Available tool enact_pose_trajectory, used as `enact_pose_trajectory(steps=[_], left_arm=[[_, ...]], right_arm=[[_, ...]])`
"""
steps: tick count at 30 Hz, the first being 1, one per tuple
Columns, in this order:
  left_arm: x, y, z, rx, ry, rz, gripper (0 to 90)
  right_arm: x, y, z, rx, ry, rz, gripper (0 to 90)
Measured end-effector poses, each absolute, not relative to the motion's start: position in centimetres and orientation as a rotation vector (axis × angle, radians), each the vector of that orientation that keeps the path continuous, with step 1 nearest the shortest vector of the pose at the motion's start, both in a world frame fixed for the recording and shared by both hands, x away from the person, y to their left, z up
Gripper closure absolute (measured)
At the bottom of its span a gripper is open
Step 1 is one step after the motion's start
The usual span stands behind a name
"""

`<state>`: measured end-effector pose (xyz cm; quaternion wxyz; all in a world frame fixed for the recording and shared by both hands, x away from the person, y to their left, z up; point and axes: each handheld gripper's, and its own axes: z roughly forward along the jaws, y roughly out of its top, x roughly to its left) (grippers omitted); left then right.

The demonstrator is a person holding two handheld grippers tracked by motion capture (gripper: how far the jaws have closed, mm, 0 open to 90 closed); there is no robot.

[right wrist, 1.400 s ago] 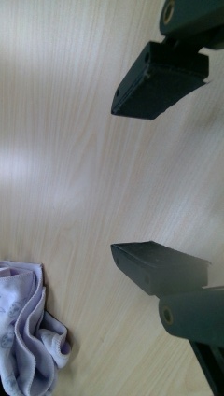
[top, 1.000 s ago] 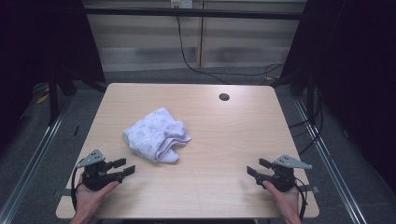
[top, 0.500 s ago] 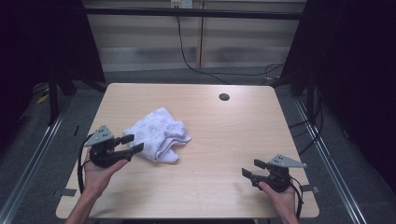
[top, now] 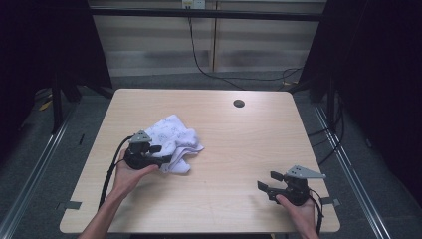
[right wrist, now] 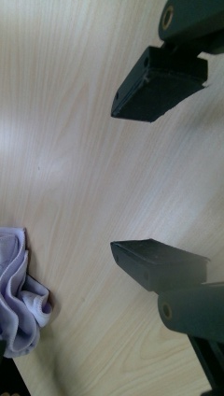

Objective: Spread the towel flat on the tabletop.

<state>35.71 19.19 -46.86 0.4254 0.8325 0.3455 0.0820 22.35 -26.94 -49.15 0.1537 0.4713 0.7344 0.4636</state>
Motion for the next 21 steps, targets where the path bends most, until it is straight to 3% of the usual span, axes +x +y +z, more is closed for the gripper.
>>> enact_pose_trajectory(steps=[2,6,16,19,21], left_arm=[[35.7,19.3,-47.2,2.074,0.865,0.203,56.6],[35.3,20.2,-48.1,2.046,0.874,0.16,72.0],[32.0,19.1,-46.7,2.019,0.804,0.028,75.2],[30.6,18.6,-45.6,2.006,0.762,0.01,75.9],[30.0,18.3,-44.9,1.939,0.755,-0.035,76.4]], right_arm=[[22.4,-26.9,-49.2,1.344,2.109,1.33,29.4],[22.4,-26.6,-49.3,1.341,2.128,1.331,29.4],[22.5,-24.9,-49.2,1.309,2.188,1.35,30.8],[22.6,-23.8,-48.9,1.283,2.216,1.376,33.0],[22.7,-22.4,-48.5,1.242,2.244,1.413,39.9]])
